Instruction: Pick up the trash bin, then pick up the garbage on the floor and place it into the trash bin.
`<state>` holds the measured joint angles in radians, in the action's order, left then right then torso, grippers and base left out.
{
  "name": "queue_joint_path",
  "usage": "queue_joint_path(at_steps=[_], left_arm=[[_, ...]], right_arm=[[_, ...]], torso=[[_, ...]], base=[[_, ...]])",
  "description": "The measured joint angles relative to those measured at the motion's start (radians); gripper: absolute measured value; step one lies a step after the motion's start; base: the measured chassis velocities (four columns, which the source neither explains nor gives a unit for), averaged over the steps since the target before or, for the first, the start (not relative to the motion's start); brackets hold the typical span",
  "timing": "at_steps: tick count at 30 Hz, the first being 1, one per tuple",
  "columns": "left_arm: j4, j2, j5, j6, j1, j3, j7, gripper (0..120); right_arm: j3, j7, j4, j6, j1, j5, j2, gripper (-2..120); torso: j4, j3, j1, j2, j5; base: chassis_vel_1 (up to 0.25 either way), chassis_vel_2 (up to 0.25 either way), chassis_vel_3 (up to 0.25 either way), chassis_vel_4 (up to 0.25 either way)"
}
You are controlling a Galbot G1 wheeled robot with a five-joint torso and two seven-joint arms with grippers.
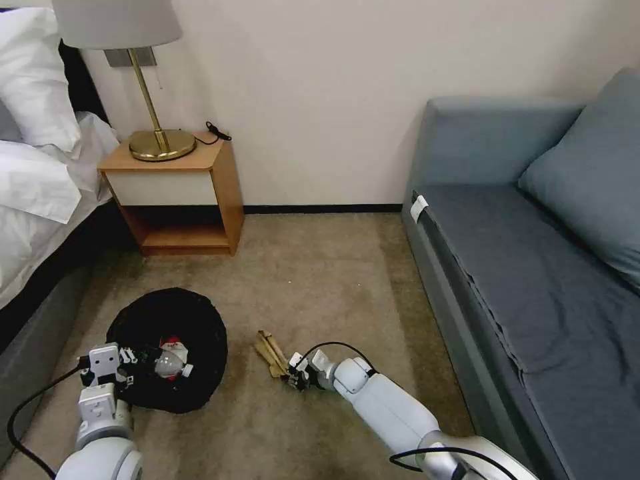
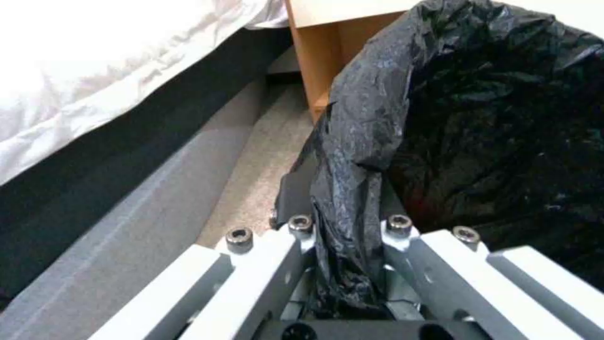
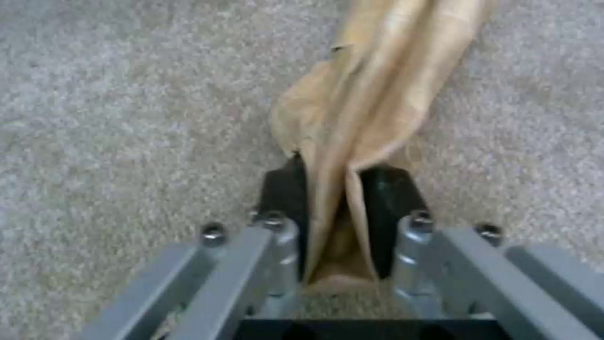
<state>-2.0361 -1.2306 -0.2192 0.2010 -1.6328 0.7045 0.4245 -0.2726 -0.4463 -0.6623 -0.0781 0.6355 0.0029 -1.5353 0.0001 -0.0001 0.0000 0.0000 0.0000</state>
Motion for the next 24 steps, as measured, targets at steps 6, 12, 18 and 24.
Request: queue_joint_path(at_steps=[6,12,18,24], left_arm=[[0.009,-0.002,-0.019,-0.01,0.01,-0.006,-0.012,4],[0.025,0.005,-0.039,-0.017,0.009,0.008,-0.025,4],[0.046,0.007,-0.039,-0.035,0.008,0.013,-0.026,4],[0.05,0.0,-0.028,-0.046,-0.004,0.011,-0.016,4]], right_arm=[[0.021,-0.001,-0.006,0.011,0.002,-0.01,0.008,0],[0.08,-0.012,-0.038,0.01,-0.004,-0.005,0.029,0],[0.14,-0.026,-0.063,0.011,-0.009,-0.003,0.05,0],[0.235,-0.028,-0.171,0.029,-0.012,0.013,0.091,0]], torso=[[0.0,0.0,0.0,0.0,0.0001],[-0.0001,0.0,0.0,0.0,0.0],[-0.0002,0.0,0.0,0.0,0.0],[-0.0001,0.0,0.0,0.0,0.0001]], base=[[0.0,0.0,0.0,0.0],[0.0,0.0,0.0,0.0],[0.0,0.0,0.0,0.0],[0.0,0.0,0.0,0.0]])
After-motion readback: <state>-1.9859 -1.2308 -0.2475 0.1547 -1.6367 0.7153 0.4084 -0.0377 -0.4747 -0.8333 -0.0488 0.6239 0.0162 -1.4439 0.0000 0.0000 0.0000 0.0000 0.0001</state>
